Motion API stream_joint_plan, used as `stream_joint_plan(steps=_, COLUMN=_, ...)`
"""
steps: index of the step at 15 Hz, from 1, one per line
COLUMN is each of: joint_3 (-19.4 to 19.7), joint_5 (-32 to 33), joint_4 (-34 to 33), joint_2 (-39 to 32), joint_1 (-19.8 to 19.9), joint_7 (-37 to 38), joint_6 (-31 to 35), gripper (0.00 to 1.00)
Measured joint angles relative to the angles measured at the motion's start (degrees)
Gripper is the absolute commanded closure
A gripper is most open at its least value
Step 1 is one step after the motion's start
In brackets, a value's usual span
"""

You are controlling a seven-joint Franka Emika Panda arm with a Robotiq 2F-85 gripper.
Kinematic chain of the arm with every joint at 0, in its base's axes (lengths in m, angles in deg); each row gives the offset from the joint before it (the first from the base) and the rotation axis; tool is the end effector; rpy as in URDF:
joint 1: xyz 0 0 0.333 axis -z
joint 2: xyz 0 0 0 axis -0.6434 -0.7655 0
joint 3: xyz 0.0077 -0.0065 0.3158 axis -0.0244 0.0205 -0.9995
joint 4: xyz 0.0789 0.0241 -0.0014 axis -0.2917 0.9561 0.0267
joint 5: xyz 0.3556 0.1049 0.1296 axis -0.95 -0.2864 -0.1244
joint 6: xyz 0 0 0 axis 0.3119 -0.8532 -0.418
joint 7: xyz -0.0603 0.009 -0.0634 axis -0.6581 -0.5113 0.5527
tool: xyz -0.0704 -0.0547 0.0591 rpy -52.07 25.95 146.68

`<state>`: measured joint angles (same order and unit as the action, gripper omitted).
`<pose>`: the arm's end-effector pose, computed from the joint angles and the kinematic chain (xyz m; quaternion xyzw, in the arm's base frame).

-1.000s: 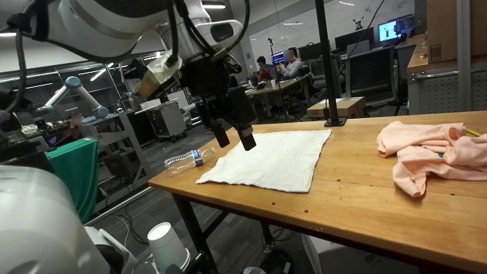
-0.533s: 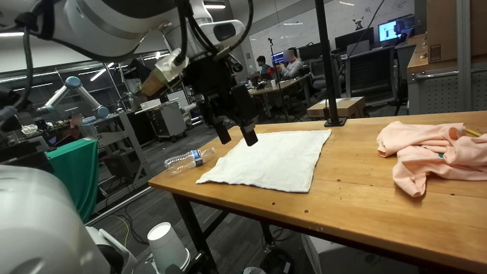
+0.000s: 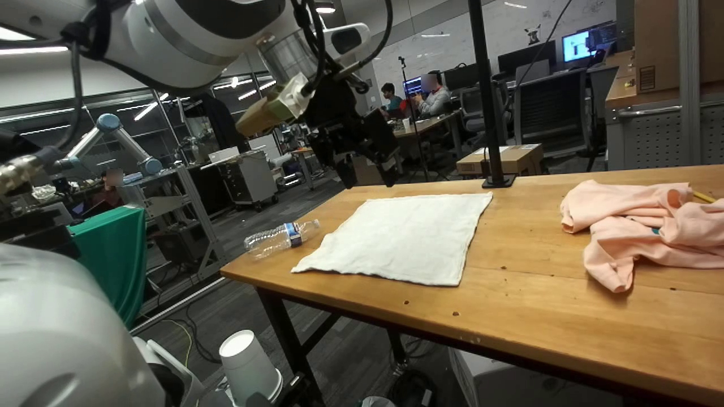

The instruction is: Fold the towel into a triangle twice

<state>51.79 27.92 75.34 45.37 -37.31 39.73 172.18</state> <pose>0.3371 0.0113 0.4556 0.9892 -0.0668 0.1194 0.0527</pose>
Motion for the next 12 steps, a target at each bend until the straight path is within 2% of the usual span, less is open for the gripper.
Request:
stream_joint_plan(steps=7, joint_3=-1.3, joint_5=-0.15, joint_4=-8.94, joint_2=-12.67, joint_1=-1.99, joint_7=0.0, joint_6=10.46, gripper=0.0)
stream_joint_plan(steps=12, joint_3=-2.96, joint_5=1.13, joint_4=-19.99, joint_2=-24.58, joint_1=-2.11, joint_7=0.0, joint_6=14.47, gripper=0.0)
